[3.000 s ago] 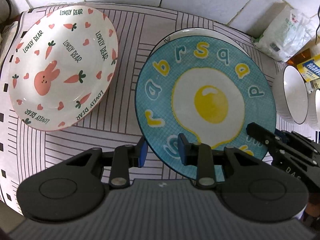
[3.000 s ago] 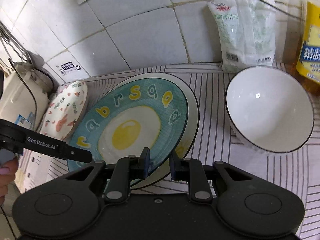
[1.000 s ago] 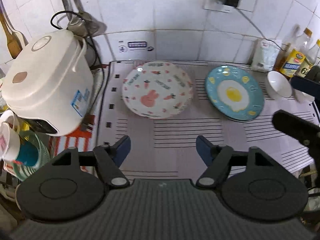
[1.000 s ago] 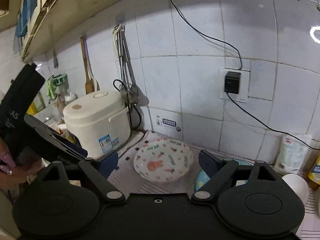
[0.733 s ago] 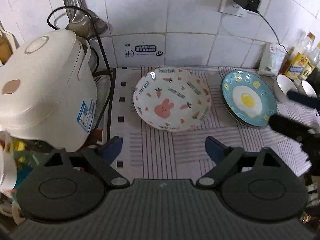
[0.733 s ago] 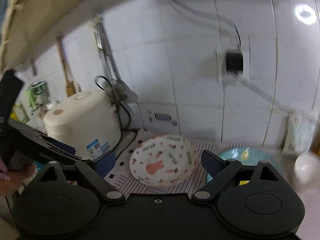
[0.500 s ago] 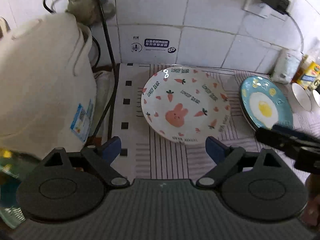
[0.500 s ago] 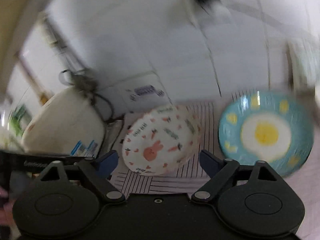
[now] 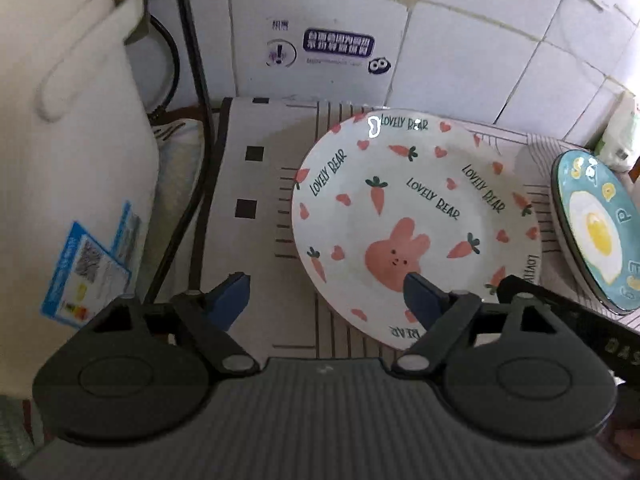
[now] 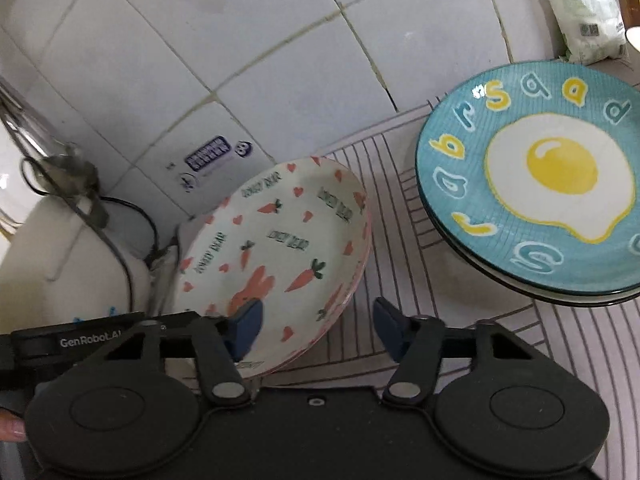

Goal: Organize plates and bowls
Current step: 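Grasp the rim of the pink-rabbit Lovely Bear plate with both grippers, then lift the rabbit plate and lower it onto the blue plate stack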

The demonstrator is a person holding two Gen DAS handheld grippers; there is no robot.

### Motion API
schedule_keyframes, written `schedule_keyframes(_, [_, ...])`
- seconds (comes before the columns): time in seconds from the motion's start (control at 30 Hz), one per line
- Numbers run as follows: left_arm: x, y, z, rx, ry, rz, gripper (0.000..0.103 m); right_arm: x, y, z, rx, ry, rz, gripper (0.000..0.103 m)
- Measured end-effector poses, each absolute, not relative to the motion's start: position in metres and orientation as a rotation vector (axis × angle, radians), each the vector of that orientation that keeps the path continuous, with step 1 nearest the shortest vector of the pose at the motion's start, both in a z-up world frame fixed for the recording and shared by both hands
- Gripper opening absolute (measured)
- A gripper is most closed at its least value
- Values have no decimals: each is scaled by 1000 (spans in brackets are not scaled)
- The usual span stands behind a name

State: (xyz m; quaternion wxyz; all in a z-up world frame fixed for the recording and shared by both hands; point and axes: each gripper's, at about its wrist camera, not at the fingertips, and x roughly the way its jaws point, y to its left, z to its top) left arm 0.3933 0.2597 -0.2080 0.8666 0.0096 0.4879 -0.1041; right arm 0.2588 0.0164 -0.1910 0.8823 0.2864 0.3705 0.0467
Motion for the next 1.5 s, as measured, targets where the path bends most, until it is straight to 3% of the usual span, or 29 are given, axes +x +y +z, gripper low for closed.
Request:
schedule_keyframes(0.03, [395, 261, -209, 10, 1016, -217, 72, 261, 18, -193, 588, 766, 75, 57])
schedule_keyframes(0.17, [406, 266, -217, -49, 1012, -196, 60, 265, 24, -199, 550, 736, 30, 48])
schedule_keyframes(0.27, [413, 270, -222, -82, 1029, -195, 45, 270, 26, -201, 545, 723, 29, 45])
schedule_keyframes(0.3, [414, 270, -224, -71, 1047, -200, 28, 271, 27, -202, 548, 721, 31, 45])
schedule_keyframes(0.37, [415, 266, -224, -32, 1073, -222, 24, 275, 27, -202, 564, 724, 40, 45])
schedule_keyframes(0.5, [416, 266, -227, -54, 1080, -223, 24, 278, 29, -205, 591, 721, 37, 42])
schedule_keyframes(0.57, [416, 268, -228, -76, 1078, -225, 24, 277, 27, -207, 603, 718, 27, 36])
schedule_keyframes(0.63, [415, 269, -229, -88, 1072, -225, 25, 277, 26, -208, 595, 716, 13, 20])
schedule_keyframes(0.7, [415, 268, -229, -91, 1071, -224, 25, 274, 24, -210, 591, 707, 6, 19])
schedule_keyframes(0.93, [424, 268, -212, -49, 1166, -272, 24, 270, 24, -193, 527, 740, 63, 20])
schedule_keyframes(1.5, [362, 222, -136, 33, 1084, -399, 25, 246, 2, -168, 567, 750, 105, 23])
